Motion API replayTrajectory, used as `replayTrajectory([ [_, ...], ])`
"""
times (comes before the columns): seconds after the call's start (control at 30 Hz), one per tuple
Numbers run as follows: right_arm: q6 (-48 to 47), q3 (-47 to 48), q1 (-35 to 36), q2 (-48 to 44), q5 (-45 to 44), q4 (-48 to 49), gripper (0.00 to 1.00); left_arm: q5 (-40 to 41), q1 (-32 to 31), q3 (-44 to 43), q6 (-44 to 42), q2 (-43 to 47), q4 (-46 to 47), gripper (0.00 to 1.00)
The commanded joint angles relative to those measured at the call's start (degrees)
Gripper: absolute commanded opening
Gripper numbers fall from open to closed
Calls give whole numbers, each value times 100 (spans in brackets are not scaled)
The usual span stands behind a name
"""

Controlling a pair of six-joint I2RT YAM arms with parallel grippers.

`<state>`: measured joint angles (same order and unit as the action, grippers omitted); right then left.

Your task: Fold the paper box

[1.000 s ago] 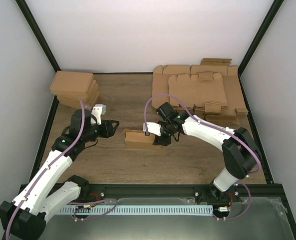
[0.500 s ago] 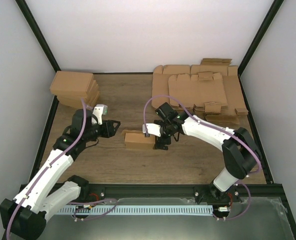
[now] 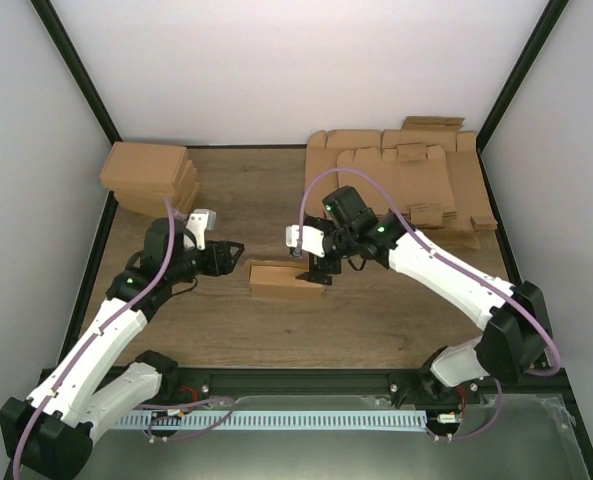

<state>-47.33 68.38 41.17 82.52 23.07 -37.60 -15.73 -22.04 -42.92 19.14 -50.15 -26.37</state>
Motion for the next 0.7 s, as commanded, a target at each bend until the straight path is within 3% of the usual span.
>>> replayTrajectory([
  [0.0, 417, 131, 14, -426, 107, 607, 100, -67, 25, -155, -286, -7, -186, 79],
  [0.1, 1079, -49, 14, -663, -70, 1335, 100, -46, 9, -313, -536, -71, -435, 88],
  [0.27, 2255, -285, 14, -930, 277, 1743, 100, -135, 10, -401, -704, -179, -367, 85],
  [0.5, 3957, -1293, 15, -1718, 61, 2527, 100, -11, -19, -497, -1327, -322, -315, 85],
  [0.67, 5006, -1829, 14, -2024, -106, 2708, 100, 99, -71, -137, -1106, -282, 136, 85],
])
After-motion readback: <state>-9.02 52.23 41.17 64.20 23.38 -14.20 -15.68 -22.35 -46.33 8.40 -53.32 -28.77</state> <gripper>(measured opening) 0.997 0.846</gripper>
